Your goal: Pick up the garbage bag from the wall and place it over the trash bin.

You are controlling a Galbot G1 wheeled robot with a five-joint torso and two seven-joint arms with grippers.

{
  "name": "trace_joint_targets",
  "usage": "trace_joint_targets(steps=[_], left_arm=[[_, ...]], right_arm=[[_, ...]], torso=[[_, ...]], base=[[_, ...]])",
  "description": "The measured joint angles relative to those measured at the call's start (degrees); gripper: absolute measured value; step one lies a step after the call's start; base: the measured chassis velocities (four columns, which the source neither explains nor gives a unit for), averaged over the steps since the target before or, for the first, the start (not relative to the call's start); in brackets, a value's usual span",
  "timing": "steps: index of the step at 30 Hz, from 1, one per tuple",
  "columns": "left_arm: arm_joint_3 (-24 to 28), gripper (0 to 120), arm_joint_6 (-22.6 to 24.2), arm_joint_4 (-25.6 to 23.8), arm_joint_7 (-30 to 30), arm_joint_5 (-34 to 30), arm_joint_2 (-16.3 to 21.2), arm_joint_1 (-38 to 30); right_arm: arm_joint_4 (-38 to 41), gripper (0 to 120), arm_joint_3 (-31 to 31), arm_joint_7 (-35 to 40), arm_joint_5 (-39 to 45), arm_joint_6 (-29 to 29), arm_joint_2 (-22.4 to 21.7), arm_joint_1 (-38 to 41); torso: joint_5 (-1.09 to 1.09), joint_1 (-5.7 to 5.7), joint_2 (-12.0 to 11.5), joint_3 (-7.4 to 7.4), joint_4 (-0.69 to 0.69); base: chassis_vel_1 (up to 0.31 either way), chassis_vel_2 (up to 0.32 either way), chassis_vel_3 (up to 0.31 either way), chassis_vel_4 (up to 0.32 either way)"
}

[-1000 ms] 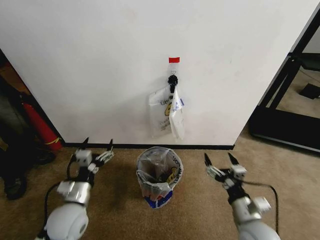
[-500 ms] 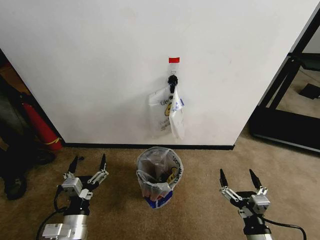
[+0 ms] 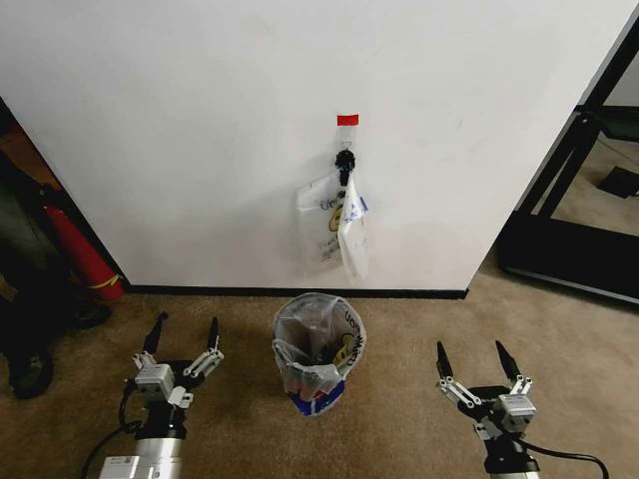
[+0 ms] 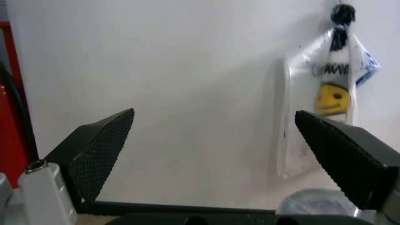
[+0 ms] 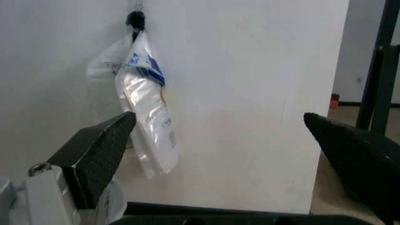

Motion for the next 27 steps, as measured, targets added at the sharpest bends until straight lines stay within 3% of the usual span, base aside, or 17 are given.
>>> trace_joint_targets(steps=[27], left_arm=[[0.5, 100, 0.4, 0.3, -0.6, 0.9, -0.3, 0.0]], right_arm=[[0.0, 100, -0.1, 0.1, -0.1, 0.3, -0.1, 0.2]], torso=[[0.00, 0.00, 0.0, 0.00, 0.00]], base=[[0.000, 0.000, 0.000, 0.000]])
